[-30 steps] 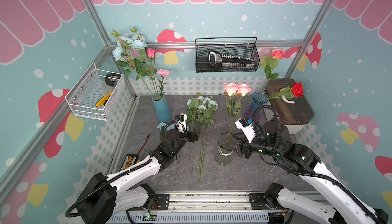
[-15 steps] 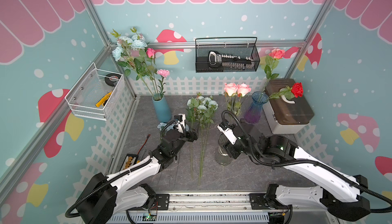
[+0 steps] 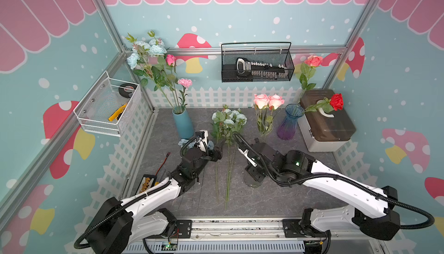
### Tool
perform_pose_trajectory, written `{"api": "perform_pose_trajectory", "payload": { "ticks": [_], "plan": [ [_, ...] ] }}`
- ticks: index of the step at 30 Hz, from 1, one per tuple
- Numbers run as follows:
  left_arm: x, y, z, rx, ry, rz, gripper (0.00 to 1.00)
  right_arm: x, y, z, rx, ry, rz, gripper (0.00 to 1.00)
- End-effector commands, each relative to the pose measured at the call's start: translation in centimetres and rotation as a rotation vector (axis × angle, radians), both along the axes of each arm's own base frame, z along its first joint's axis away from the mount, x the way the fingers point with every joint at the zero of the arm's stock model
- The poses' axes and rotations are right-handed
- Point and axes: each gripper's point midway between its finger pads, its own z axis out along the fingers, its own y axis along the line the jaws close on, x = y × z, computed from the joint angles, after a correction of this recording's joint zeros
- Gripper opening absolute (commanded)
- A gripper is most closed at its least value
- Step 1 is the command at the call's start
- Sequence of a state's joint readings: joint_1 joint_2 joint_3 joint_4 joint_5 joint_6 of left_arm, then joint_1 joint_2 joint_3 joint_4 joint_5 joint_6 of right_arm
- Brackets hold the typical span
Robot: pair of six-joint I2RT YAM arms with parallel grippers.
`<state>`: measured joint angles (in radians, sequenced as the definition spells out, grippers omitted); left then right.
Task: Pick out blue flowers from the vase
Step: Pick up the vase from the center of the board.
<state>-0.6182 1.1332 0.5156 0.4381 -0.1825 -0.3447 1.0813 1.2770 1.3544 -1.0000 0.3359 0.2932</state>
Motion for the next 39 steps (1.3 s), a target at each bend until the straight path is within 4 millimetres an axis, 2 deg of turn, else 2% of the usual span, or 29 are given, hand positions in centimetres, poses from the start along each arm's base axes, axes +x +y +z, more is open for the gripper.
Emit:
{"api": "perform_pose_trajectory", "payload": {
  "ticks": [1,6,13,21,25,32,39],
  "plan": [
    [-0.3,0.5,0.8,-0.032,-0.02,0.0,0.83,0.3,-0.6,-0.2,-0.033,-0.011,-0.04,0.62],
    [-0.3,1.0,0.7,-0.047,-0.017,0.003,0.83,0.4,-0.4,-1.1,-0.05,0.007,-0.05,0.6],
    [-0.3,1.0,0.5,-0.056,-0.012,-0.001,0.83,0.8,-0.7,-3.2,-0.077,0.078,-0.089,0.52],
    [-0.1,1.2,0.5,-0.065,-0.012,0.003,0.83,1.2,-1.5,-4.4,-0.077,0.135,-0.123,0.4],
    [-0.1,1.2,0.5,-0.067,-0.01,0.001,0.83,1.4,-1.7,-5.1,-0.094,0.155,-0.129,0.29],
    [-0.1,1.3,0.4,-0.068,-0.009,0.003,0.83,2.3,-2.7,-4.8,-0.107,0.132,-0.163,0.12],
    [0.0,1.3,0.3,-0.07,-0.006,0.003,0.83,4.5,-4.3,-3.8,-0.158,0.064,-0.221,0.0]
  ]
}}
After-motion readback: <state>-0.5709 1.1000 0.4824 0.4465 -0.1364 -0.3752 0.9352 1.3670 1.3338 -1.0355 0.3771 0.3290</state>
